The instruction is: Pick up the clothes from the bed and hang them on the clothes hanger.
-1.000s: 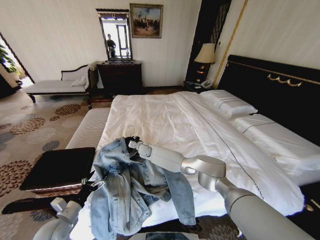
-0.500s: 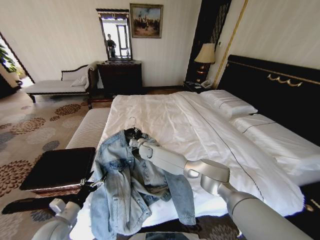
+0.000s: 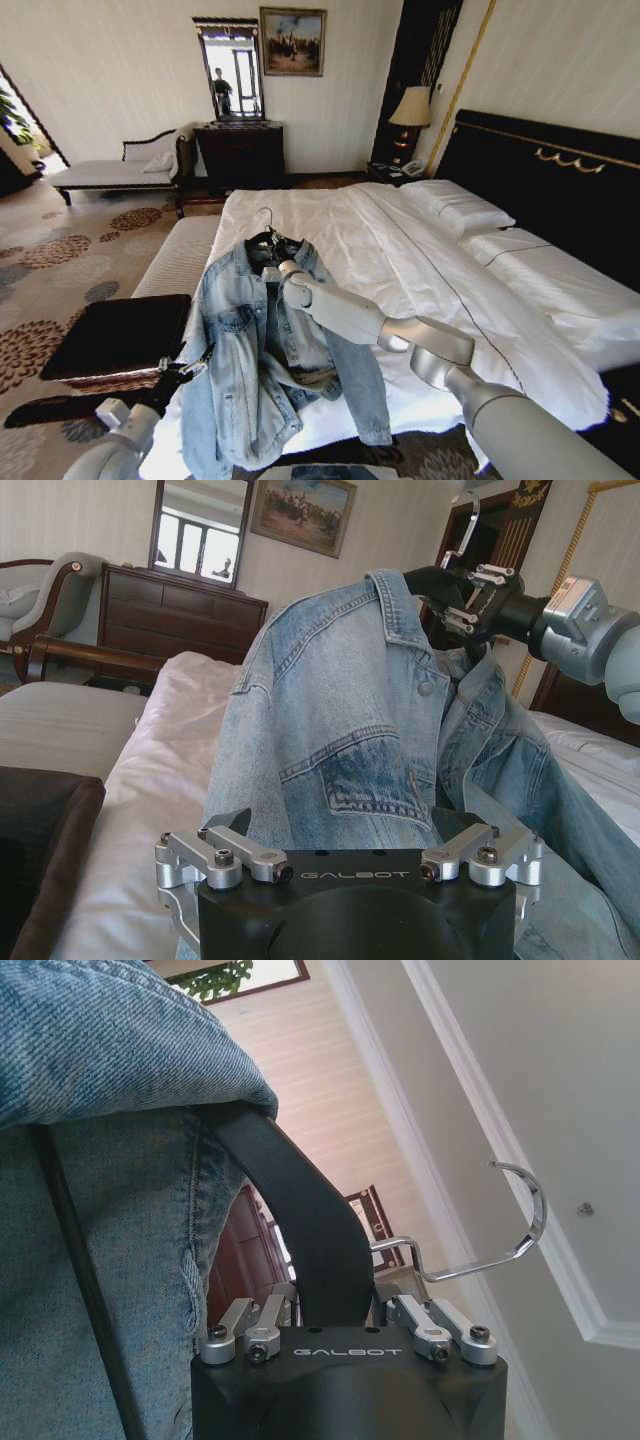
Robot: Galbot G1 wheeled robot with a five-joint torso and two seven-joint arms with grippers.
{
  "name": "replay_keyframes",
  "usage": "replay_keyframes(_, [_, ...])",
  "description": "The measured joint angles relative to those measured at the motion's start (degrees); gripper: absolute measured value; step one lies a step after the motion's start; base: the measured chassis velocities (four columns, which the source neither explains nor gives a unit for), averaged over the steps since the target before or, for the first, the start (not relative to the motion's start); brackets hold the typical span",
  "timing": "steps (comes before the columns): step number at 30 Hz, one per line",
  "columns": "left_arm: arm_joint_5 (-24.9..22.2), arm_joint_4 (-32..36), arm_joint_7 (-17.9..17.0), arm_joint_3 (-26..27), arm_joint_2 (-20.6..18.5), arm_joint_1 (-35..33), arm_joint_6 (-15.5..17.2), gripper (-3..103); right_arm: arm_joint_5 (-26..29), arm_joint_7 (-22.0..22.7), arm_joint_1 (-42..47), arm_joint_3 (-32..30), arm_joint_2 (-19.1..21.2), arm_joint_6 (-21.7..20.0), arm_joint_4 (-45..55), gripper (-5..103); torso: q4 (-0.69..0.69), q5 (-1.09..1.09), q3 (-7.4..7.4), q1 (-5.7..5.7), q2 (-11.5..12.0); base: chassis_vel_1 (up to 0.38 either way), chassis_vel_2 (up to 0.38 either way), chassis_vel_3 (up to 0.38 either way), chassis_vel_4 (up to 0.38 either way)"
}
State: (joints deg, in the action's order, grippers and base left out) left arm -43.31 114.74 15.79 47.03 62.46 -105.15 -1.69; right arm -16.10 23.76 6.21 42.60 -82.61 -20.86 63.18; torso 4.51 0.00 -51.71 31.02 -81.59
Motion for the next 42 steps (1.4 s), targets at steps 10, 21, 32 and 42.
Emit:
replay_keyframes(10, [0.0,0.7,-0.3,0.2,0.0,-0.1,0.4,100,-6.3,1.7,1.2,-3.0,0.7,-0.3,3.3,36,0.00,0.00,0.00,0.00,0.0,0.000,0.000,0.000,0.000])
replay_keyframes(21, [1.0,2.3,-0.9,0.6,0.2,-0.4,1.5,100,-15.0,3.8,1.4,-9.2,6.9,-2.7,16.1,36,0.00,0.01,0.01,0.00,0.0,0.000,0.000,0.000,0.000])
replay_keyframes(32, [3.1,5.4,-1.8,0.0,1.3,-0.4,3.4,100,-11.5,2.8,-1.9,-11.8,14.1,-3.3,23.4,36,0.01,0.02,0.00,0.00,0.0,0.000,0.000,0.000,0.000])
replay_keyframes(42, [4.5,8.0,-2.5,0.2,2.4,-1.5,3.9,100,-8.2,1.2,-7.8,-13.2,22.3,-4.7,30.7,36,0.01,0.01,0.00,0.00,0.0,0.000,0.000,0.000,0.000])
